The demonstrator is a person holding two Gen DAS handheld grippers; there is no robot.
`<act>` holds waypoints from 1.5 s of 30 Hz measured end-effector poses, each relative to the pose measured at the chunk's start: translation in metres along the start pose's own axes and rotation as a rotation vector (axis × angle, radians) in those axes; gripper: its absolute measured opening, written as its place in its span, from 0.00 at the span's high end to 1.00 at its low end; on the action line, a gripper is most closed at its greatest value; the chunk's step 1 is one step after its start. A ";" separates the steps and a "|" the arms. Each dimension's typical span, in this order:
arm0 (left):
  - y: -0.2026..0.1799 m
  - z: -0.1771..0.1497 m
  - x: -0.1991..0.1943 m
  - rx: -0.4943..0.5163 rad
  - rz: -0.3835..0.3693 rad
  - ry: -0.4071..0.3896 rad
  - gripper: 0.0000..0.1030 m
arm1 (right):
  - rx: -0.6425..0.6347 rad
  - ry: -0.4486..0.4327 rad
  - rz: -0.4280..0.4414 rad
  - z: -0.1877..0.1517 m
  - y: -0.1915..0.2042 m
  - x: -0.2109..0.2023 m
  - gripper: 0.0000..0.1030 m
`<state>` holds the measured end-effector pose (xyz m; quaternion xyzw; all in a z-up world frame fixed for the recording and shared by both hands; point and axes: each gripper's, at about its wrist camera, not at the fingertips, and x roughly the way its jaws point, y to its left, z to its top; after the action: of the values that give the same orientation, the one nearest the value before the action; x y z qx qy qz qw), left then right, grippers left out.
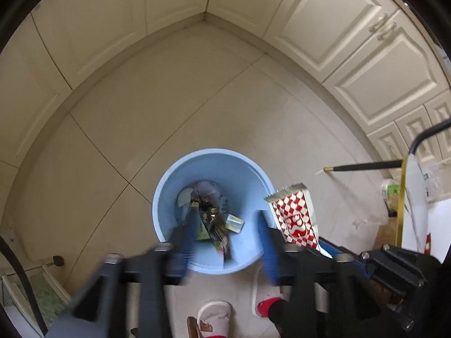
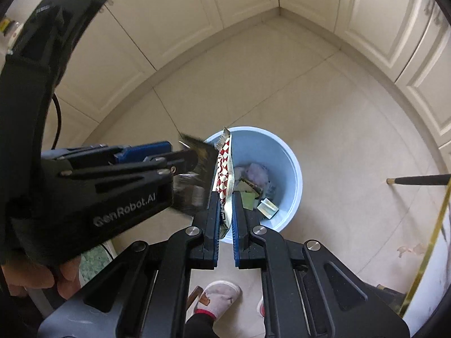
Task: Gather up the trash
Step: 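Carry the black packet and white-and-red packet over the blue bin and open both tools, then raise both open tools back toward the table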
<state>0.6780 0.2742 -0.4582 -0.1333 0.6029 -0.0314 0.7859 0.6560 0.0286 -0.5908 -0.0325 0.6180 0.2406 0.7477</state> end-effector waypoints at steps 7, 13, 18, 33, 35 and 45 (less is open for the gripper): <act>-0.017 0.005 -0.016 -0.046 0.033 -0.006 0.34 | 0.027 -0.016 0.052 0.005 -0.003 0.003 0.87; -0.027 -0.022 -0.075 -0.087 0.064 -0.081 0.28 | 0.011 -0.086 0.037 -0.002 0.023 -0.034 0.57; -0.030 -0.055 -0.134 -0.125 0.093 -0.175 0.16 | -0.020 -0.168 -0.019 -0.012 0.050 -0.087 0.34; -0.117 -0.186 -0.345 -0.054 0.176 -0.630 0.02 | -0.053 -0.602 -0.186 -0.096 0.106 -0.332 0.00; -0.139 -0.206 -0.368 -0.011 0.166 -0.690 0.01 | -0.065 -0.661 -0.214 -0.112 0.114 -0.363 0.00; -0.211 -0.349 -0.412 0.128 0.138 -0.977 0.01 | -0.077 -0.917 -0.304 -0.187 0.150 -0.495 0.00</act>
<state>0.2562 0.0979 -0.1018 -0.0435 0.1683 0.0499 0.9835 0.3665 -0.0625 -0.1322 -0.0409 0.2036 0.1407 0.9680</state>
